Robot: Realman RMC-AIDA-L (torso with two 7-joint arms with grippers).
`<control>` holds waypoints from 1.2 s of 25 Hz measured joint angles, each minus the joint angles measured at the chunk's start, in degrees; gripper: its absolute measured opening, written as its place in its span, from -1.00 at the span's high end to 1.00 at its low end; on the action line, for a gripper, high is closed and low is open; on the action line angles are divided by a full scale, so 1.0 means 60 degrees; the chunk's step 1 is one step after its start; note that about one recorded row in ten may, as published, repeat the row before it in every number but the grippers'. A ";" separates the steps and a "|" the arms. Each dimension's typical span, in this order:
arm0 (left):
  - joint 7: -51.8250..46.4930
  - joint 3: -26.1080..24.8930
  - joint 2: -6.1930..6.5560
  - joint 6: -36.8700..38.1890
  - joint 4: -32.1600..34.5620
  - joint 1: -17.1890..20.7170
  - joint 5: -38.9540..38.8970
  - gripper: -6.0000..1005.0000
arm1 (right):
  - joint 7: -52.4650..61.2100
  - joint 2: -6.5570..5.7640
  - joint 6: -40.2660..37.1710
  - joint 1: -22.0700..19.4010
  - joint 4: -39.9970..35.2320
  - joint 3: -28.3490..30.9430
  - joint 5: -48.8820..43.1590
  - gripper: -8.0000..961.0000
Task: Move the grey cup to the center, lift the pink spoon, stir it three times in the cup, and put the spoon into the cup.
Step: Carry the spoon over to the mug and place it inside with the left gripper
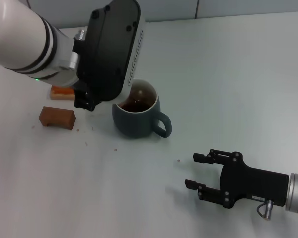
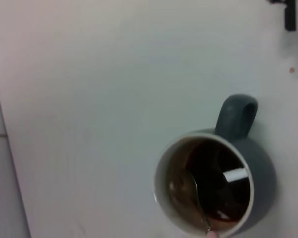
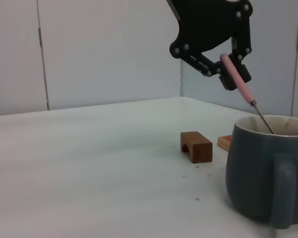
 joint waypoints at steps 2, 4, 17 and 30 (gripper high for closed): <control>-0.0234 -0.0054 0.0002 0.0099 0.0035 0.0020 0.0239 0.67 | 0.0000 0.0000 0.0000 0.0005 0.0006 0.0000 -0.0004 -0.32; -0.0255 -0.0068 0.0008 0.0209 0.0103 0.0059 0.0244 0.67 | 0.0000 0.0000 0.0000 0.0012 0.0009 0.0000 -0.0011 -0.32; -0.0222 0.0031 0.0024 0.0569 0.0425 0.0178 -0.0526 0.61 | 0.0000 0.0000 -0.0027 -0.0003 0.0004 -0.0014 -0.0014 -0.32; -0.0883 0.0203 0.0046 -0.0225 0.0376 0.0658 -0.0426 0.55 | -0.0002 0.0000 -0.0082 -0.0038 0.0004 -0.0014 -0.0025 -0.32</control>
